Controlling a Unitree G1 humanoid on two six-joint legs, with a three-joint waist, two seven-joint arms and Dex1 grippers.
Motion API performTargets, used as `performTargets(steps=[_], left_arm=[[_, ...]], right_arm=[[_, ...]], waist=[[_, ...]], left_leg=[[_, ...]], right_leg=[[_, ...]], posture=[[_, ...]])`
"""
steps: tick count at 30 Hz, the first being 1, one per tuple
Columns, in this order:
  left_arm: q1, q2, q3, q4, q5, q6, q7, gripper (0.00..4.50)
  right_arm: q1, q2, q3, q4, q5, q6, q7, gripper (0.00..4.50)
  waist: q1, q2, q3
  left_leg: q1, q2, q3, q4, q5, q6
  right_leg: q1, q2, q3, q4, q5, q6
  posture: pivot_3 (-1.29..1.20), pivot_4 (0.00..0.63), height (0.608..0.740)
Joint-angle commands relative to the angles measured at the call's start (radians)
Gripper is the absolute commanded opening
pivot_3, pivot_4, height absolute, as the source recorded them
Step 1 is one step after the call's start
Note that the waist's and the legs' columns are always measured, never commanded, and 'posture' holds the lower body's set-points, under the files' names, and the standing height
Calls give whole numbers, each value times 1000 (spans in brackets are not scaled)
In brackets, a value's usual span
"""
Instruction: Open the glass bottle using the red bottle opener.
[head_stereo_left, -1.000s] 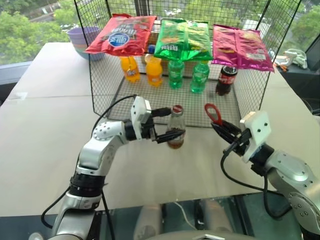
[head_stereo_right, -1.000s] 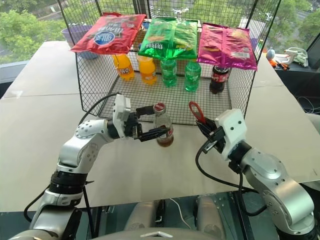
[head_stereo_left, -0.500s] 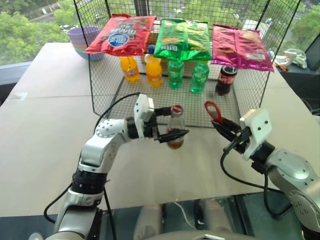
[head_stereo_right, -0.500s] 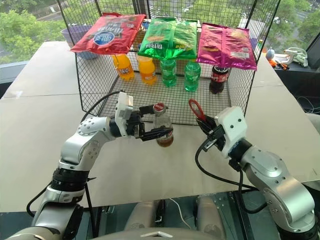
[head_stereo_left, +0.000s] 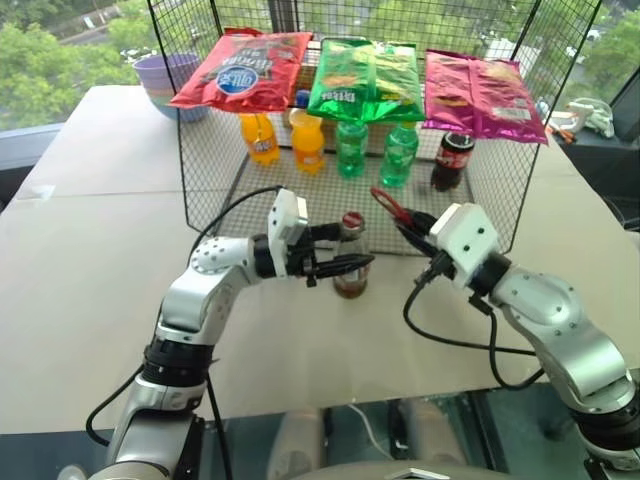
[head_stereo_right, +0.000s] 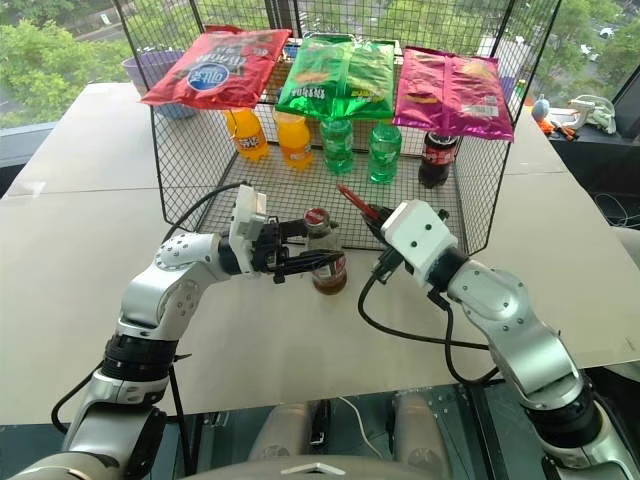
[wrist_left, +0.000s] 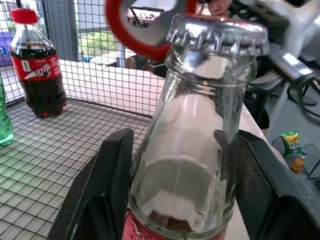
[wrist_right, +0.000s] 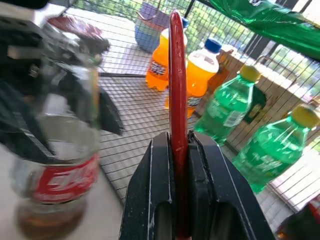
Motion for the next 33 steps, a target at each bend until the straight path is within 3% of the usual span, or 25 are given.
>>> performTargets(steps=[1,10,20,33], left_arm=[[-13,6,-2,3,-2,-12,-8,2222],[-38,7,0,0,-9,13,5,2222],[-42,17,4,-16,-14,39,0,2222],[-61,10,-4,3,-7,39,0,2222]], right_arm=[[15,-20,60,101,-209,-262,-27,0],[61,71,95,207,-399,-517,-102,0],[96,233,-28,202,-360,-409,-154,0],[51,179,68,257,-497,-609,-80,0]], waist=[[-1,0,0],[-1,0,0],[-1,0,0],[-2,0,0]], left_leg=[[0,0,1,0,0,0],[1,0,2,0,1,-1],[1,0,2,0,1,-1],[2,0,2,0,1,-1]], right_leg=[[0,0,0,0,0,0],[0,0,1,1,0,0],[0,0,1,1,0,0],[0,0,1,1,0,-1]], posture=[[0,150,740],[0,150,740],[0,150,740],[0,150,740]])
